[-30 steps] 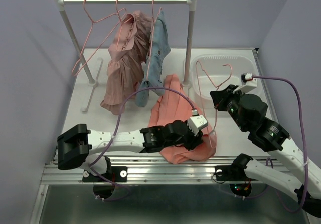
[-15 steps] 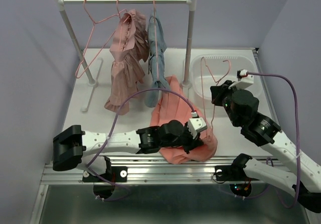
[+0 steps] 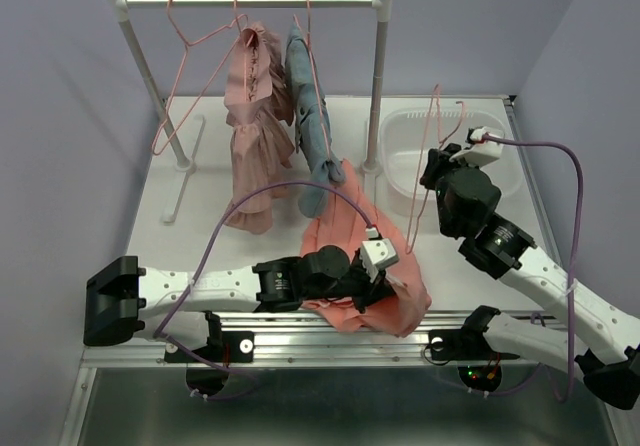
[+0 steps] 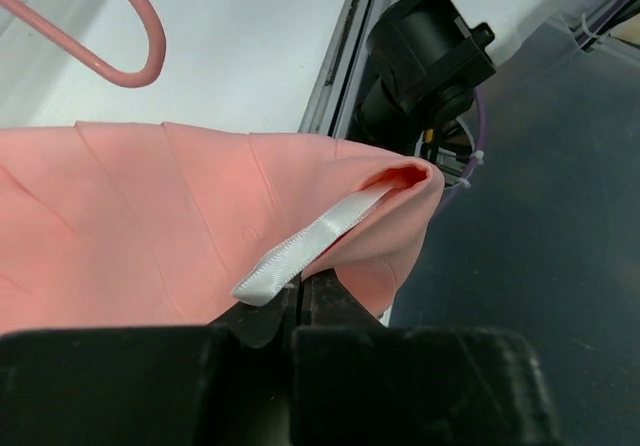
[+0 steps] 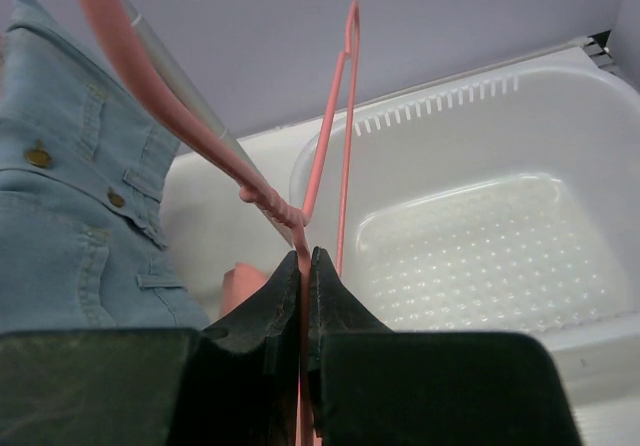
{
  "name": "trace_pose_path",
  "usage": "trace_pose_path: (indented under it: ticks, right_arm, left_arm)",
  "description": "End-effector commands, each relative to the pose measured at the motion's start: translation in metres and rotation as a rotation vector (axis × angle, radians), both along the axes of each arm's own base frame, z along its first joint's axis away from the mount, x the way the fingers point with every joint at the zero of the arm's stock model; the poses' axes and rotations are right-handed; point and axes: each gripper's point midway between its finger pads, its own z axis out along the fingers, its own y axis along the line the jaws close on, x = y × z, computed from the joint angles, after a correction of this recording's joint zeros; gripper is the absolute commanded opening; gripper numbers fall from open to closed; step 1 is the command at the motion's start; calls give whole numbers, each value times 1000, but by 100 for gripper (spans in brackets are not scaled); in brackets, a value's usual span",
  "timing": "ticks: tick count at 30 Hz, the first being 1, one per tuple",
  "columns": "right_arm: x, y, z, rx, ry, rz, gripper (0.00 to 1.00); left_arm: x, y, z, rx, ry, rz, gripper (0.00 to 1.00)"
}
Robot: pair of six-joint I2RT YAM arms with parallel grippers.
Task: Remove the skirt from the hanger
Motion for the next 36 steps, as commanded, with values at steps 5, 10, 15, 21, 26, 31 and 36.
trace_pose_path:
  ticks: [5,10,15,21,26,31,36]
  right_arm:
    - [-5,8,31,18,-42,72,1]
    - [-30,-11,38,23,10,90,1]
    - [-58,3,54,8,7,296,1]
    - [-73,53,44,5,90,564,1]
    - [-61,73,43,-43,116,612,1]
    - [-42,89,53,-62,87,613,1]
    - [-12,101,76,-105,24,557,1]
  left_arm:
    - [53,30,-14,93,64,428,0]
    - [76,71,-50,232,83,678,0]
    - [87,101,-63,261,143,793,0]
    - [101,118,-50,232,150,848,0]
    - [102,128,-38,179,150,856,0]
    - [98,131,-33,145,166,841,0]
    - [96,132,-32,132,171,831,0]
